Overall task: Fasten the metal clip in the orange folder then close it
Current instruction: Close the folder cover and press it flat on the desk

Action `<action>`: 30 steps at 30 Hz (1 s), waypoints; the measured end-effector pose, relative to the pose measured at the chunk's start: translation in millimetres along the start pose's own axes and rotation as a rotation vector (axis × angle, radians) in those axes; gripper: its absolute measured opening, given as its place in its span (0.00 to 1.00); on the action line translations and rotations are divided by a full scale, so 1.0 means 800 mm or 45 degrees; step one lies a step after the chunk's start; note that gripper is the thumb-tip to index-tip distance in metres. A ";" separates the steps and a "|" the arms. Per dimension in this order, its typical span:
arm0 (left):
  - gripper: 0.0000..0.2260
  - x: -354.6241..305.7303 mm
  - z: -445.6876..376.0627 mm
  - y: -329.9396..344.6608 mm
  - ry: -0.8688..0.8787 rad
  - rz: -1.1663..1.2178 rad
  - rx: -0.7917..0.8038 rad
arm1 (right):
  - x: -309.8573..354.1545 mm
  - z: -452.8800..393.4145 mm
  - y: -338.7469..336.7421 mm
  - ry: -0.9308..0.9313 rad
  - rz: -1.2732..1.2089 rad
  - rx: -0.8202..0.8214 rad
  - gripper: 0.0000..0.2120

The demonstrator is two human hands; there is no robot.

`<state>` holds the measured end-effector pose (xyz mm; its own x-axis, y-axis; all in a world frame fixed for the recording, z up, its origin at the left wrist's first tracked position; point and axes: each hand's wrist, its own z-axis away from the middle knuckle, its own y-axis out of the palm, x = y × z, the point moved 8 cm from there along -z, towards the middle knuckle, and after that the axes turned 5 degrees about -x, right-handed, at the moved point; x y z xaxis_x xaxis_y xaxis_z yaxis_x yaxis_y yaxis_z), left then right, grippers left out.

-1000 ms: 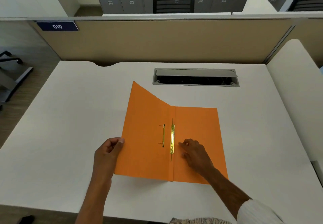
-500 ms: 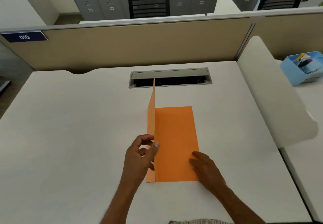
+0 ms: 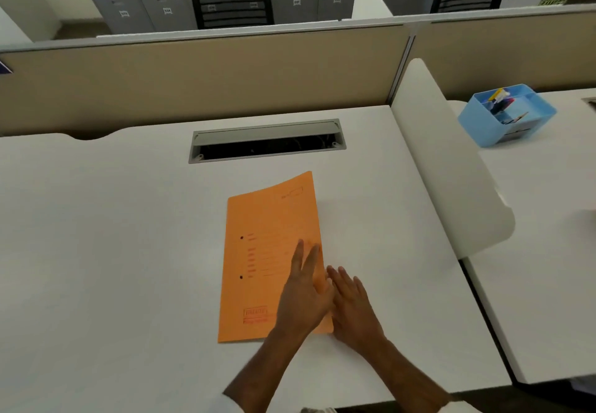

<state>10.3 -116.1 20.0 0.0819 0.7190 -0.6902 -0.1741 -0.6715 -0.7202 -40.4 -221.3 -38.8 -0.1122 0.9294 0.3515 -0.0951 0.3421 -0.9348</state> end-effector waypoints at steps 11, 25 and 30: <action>0.24 0.033 -0.017 0.092 -0.080 -0.306 0.245 | -0.031 0.005 0.013 0.089 -0.303 0.038 0.38; 0.18 0.083 0.030 0.003 0.031 -0.436 -0.041 | 0.016 -0.004 0.024 -0.097 -0.019 0.070 0.30; 0.26 0.137 0.052 -0.028 0.012 -0.617 0.064 | 0.057 -0.016 0.047 -0.117 0.124 0.168 0.33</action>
<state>-17.7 -14.6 -36.6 0.1743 0.9449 -0.2770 -0.1610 -0.2502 -0.9547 -36.6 -164.3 -58.3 -0.2166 0.9385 0.2687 -0.2076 0.2247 -0.9521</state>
